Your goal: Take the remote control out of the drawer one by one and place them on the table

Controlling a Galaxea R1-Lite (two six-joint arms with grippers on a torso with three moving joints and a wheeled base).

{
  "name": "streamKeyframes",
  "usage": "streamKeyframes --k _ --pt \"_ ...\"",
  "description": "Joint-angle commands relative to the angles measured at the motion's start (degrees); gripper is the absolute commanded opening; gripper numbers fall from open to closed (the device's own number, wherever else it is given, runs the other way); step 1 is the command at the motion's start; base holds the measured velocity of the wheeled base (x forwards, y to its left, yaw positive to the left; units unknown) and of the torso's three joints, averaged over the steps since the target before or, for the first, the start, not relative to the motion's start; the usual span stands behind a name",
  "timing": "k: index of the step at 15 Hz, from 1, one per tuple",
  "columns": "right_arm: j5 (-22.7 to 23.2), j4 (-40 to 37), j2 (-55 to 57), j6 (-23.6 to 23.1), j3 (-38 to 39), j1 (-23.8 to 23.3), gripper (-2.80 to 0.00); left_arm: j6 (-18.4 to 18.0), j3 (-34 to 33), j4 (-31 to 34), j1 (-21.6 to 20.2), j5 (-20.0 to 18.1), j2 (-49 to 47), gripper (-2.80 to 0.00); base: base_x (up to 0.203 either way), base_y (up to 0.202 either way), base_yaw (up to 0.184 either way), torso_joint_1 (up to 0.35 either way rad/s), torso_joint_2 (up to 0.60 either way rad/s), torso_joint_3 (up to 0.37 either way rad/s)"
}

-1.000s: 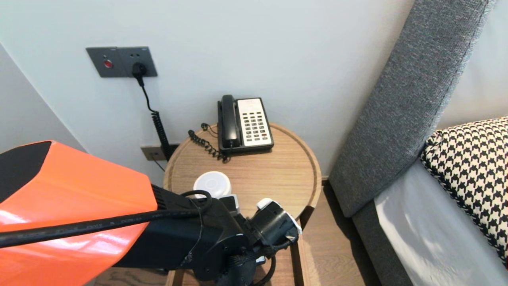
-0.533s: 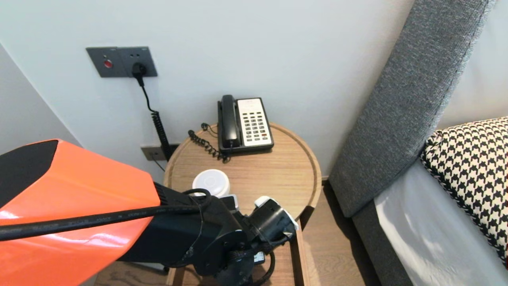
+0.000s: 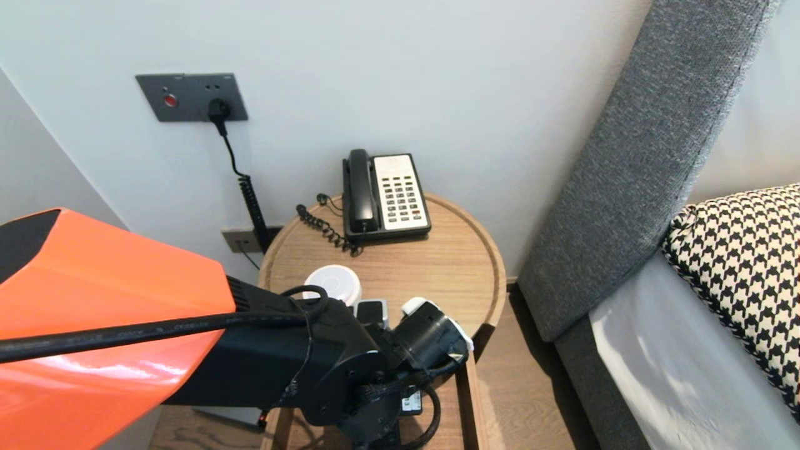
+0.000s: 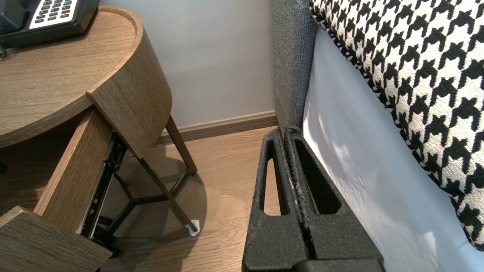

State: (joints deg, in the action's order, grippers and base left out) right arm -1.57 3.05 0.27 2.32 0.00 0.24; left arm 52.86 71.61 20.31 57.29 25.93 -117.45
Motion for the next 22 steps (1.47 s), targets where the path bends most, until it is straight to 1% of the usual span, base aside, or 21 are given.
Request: streamKeyframes --k 1,2,3,5,6,9,11,13,16,17,18,19,22 --pt "-0.06 0.03 0.08 0.00 1.49 0.02 -2.80 0.23 -0.30 0.13 0.69 0.26 0.64 -2.80 0.000 0.000 0.000 0.000 0.00 0.000" --pt "-0.01 0.03 0.08 -0.03 1.49 0.02 -2.80 0.14 -0.24 0.17 0.89 0.26 0.64 -2.80 0.000 0.000 0.000 0.000 0.00 0.000" --pt "-0.01 0.03 0.08 0.04 1.48 0.02 -2.80 -0.77 -0.28 0.13 0.93 0.26 0.99 -2.80 0.000 0.000 0.000 0.000 0.00 0.000" --pt "-0.01 0.03 0.08 0.06 1.49 0.02 -2.80 -2.85 -0.42 0.08 0.98 0.09 1.79 -2.80 0.000 0.000 0.000 0.000 0.00 0.000" --pt "-0.01 0.03 0.08 0.06 1.49 0.02 -2.80 -4.44 -0.49 0.01 0.98 0.01 1.93 -2.80 0.000 0.000 0.000 0.000 0.00 0.000" --pt "-0.01 0.03 0.08 0.06 1.49 0.02 -2.80 -6.72 -0.59 -0.09 0.98 -1.76 2.14 -2.80 0.000 0.000 0.000 0.000 0.00 0.000" --pt "-0.02 0.03 0.08 0.06 1.49 0.02 -2.80 -9.16 -0.77 -0.09 0.98 -2.45 2.15 -2.80 0.000 0.000 0.000 0.000 0.00 0.000" --pt "-0.10 0.03 0.08 -0.02 1.49 0.02 -2.80 -12.70 -1.57 -0.18 0.98 -4.53 2.59 -2.80 0.000 0.000 0.000 0.000 0.00 0.000" --pt "-0.09 0.03 0.08 0.06 1.49 0.02 -2.80 -17.60 -1.16 -0.30 0.89 -6.03 1.58 -2.80 0.000 0.000 0.000 0.000 0.00 0.000" --pt "-0.09 0.03 0.08 -0.02 1.49 0.02 -2.80 -19.33 -1.39 -1.20 0.84 -6.76 1.46 -2.80 0.000 0.000 0.000 0.000 0.00 0.000" --pt "-0.01 0.03 0.08 0.06 1.49 0.02 -2.80 -20.08 -1.60 -1.94 0.77 -7.27 1.40 -2.80 0.000 0.000 0.000 0.000 0.00 0.000" --pt "-0.01 0.03 0.08 0.02 1.49 0.11 -2.80 -22.93 -1.85 -3.66 0.69 -7.86 1.08 -2.80 0.000 0.000 0.000 0.000 0.00 0.000" --pt "-0.01 0.03 0.08 0.05 1.49 0.03 -2.80 -28.11 -1.98 -6.16 -0.35 -8.35 -0.16 -2.80 0.000 0.000 0.000 0.000 0.00 0.000"
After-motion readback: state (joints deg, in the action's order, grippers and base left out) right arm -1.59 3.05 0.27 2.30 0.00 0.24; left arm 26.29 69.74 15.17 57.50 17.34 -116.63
